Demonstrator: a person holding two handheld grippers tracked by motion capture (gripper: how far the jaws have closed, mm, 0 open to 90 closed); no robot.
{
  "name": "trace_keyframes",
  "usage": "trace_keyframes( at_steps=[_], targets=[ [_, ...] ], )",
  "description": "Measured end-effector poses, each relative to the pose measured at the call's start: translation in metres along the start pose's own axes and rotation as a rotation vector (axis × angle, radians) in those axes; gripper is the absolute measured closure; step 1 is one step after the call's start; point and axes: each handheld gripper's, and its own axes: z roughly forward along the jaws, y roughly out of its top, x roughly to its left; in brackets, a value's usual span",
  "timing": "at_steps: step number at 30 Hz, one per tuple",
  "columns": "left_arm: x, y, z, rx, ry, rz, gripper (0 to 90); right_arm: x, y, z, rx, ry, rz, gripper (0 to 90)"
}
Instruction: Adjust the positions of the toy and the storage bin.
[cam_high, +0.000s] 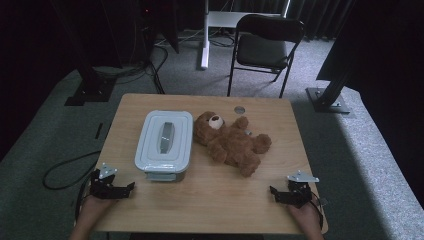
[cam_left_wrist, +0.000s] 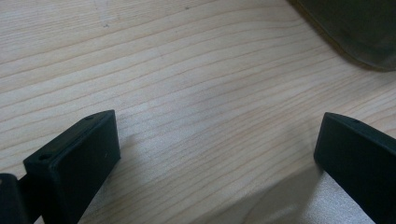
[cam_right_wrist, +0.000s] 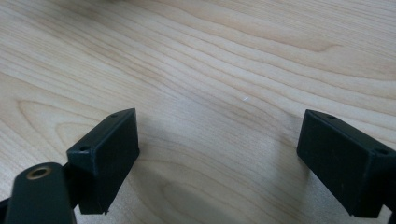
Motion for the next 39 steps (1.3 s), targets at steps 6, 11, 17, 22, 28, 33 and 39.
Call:
trace_keyframes(
  at_steps=[6,11,17,22,28,33,39],
  targets=[
    [0.0,0.0,0.0,0.0,0.0,0.0,1.0,0.001,0.0,-0.001,0.002,0.002,0.0,12.2],
    [0.0,0.0,0.0,0.0,0.0,0.0,1.0,0.004,0.003,0.0,0.025,0.0,-0.002,12.2],
    [0.0,0.0,0.0,0.001,-0.001,0.002,1.0,0.009,0.008,-0.001,0.05,0.009,-0.008,12.6],
    [0.0,0.0,0.0,0.001,-0.002,0.002,1.0,0.009,0.013,0.0,0.051,0.033,0.006,12.6],
    [0.0,0.0,0.0,0.001,-0.002,0.002,1.0,0.007,0.033,-0.013,-0.018,0.074,0.012,12.7],
    [0.0,0.0,0.0,0.001,-0.001,0.002,1.0,0.007,0.057,-0.021,-0.066,0.089,-0.007,12.7],
    [0.0,0.0,0.0,0.001,-0.002,0.0,1.0,0.006,0.087,-0.024,-0.112,0.104,-0.029,12.7]
  ],
)
